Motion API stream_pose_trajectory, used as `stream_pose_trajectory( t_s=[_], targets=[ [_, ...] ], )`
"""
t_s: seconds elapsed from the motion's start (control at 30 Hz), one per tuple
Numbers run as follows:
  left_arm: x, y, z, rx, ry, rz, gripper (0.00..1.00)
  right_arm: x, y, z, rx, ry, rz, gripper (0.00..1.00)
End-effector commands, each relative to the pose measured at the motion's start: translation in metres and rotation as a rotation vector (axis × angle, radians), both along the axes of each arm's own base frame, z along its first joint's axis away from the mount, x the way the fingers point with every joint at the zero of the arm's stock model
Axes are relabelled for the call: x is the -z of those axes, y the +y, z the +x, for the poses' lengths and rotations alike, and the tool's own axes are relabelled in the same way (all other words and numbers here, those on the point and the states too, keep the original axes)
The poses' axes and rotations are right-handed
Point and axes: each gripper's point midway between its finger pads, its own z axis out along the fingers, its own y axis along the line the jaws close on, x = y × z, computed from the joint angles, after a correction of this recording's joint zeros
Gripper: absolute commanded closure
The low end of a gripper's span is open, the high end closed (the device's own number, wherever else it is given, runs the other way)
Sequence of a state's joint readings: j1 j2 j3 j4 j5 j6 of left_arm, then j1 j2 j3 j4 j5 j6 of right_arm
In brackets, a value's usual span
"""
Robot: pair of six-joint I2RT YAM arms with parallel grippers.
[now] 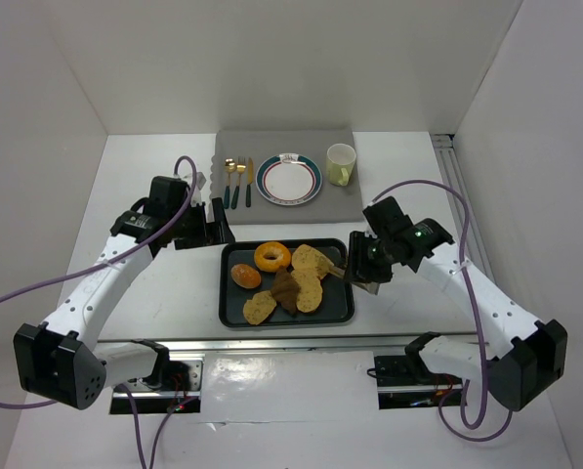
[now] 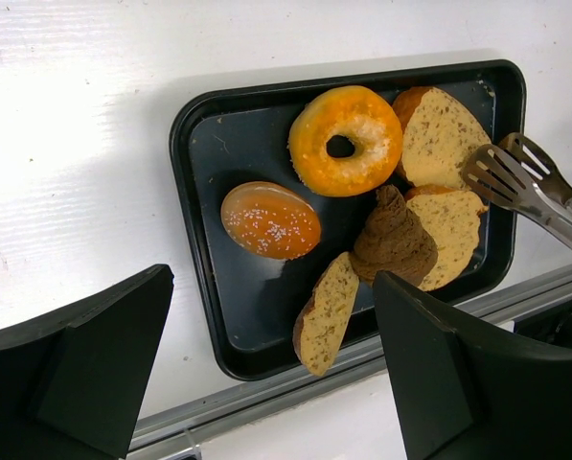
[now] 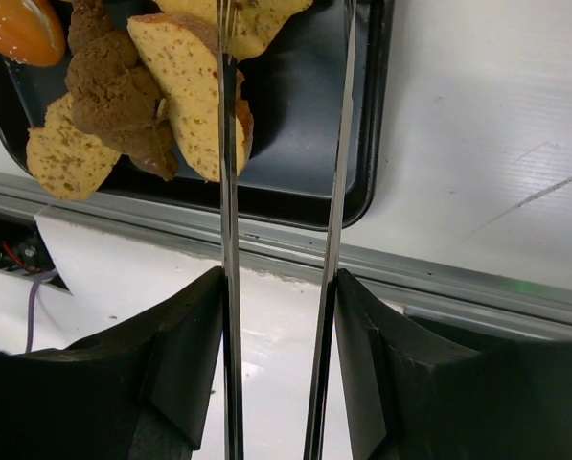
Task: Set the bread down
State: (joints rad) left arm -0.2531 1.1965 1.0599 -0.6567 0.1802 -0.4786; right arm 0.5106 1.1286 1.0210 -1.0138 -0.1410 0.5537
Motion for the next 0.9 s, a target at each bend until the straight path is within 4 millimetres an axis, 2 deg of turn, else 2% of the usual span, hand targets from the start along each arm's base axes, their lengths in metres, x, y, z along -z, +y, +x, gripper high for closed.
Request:
stream_pose_trajectory(
  t_s=[0.0,0.2,0.3,0.33,0.43,0.5,0.53,0.63,0.7,0.73,0.77,0.87],
  targets=[
    [-0.011,-0.005,0.004,0.005,-0.042,-0.027,0.01,-0.005,0.007,0.010,-0.005,-0.041,0.021,0.45],
    [-0.010,-0.007,0.005,0.011,-0.040,-0.034,0.01,0.001,0.016,0.012,-0.042,-0.037,0.052,0.45],
    [-0.012,-0.009,0.006,0.019,-0.047,-0.044,0.01,0.002,0.008,0.022,-0.022,-0.063,0.034,0.45],
    [-0.012,-0.009,0.006,0.019,-0.047,-0.044,0.01,-0.001,0.011,0.022,-0.040,-0.062,0.062,0.45],
    [-0.015,-0.009,0.008,0.019,-0.056,-0.046,0.01,0.010,0.007,0.018,-0.046,-0.029,0.059,0.46],
    [-0.018,-0.009,0.007,0.019,-0.065,-0.048,0.01,0.010,0.006,0.023,-0.045,-0.040,0.075,0.51],
    [-0.018,-0.009,0.007,0.019,-0.065,-0.048,0.01,0.009,0.009,0.018,-0.057,-0.032,0.097,0.53],
    [-0.014,-0.009,0.006,0.019,-0.056,-0.046,0.01,0.005,0.003,0.020,-0.043,-0.037,0.093,0.64],
    [-0.015,-0.010,0.005,0.019,-0.050,-0.059,0.01,-0.004,-0.006,0.025,-0.010,-0.070,0.055,0.69],
    [-0.015,-0.010,0.005,0.019,-0.050,-0.059,0.01,-0.006,-0.011,0.022,-0.003,-0.058,0.035,0.72],
    [-0.011,-0.010,0.003,0.019,-0.041,-0.057,0.01,-0.016,-0.017,0.028,0.022,-0.091,0.016,0.78],
    [-0.011,-0.010,0.003,0.019,-0.041,-0.057,0.01,-0.037,-0.023,0.028,0.024,-0.122,0.002,0.89]
  ],
)
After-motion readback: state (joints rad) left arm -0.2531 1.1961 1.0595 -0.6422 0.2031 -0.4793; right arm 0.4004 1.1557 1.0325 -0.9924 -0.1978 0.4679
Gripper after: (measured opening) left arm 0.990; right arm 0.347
